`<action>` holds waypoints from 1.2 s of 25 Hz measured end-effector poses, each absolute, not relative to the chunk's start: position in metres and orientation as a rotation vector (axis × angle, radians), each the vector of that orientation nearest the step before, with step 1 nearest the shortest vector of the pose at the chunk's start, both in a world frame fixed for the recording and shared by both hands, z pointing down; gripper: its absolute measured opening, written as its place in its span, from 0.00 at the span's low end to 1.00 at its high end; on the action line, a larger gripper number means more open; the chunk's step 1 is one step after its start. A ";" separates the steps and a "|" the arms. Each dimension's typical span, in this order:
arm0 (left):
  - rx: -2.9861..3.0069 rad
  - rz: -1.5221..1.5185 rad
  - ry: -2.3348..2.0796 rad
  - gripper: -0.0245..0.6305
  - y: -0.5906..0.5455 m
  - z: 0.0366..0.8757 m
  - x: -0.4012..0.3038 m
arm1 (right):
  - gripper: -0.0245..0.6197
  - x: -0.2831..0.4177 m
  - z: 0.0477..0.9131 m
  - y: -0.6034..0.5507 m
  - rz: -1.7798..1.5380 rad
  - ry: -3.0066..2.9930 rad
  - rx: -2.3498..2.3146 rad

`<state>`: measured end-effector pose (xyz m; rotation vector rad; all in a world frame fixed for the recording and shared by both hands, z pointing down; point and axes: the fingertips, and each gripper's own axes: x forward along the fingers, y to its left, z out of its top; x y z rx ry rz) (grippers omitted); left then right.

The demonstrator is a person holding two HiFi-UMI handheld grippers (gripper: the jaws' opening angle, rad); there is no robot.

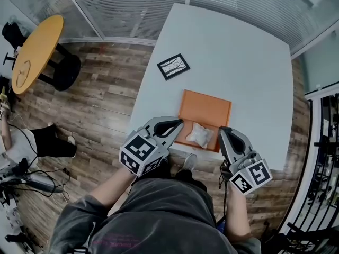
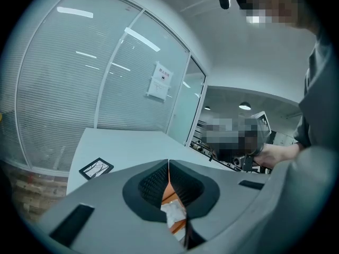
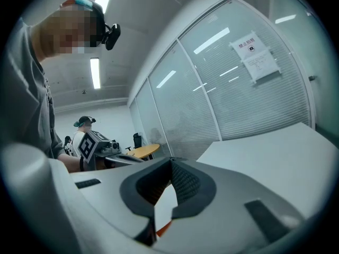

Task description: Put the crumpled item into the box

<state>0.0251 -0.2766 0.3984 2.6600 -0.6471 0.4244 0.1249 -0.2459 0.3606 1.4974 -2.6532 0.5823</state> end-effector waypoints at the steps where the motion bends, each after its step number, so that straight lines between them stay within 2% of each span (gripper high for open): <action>1: 2.664 0.421 -0.649 0.07 -0.277 0.397 0.024 | 0.04 0.124 0.357 -0.246 0.568 -2.662 1.500; 30: 2.753 0.375 -0.616 0.06 -0.279 0.366 0.039 | 0.04 0.122 0.325 -0.253 0.484 -2.761 1.424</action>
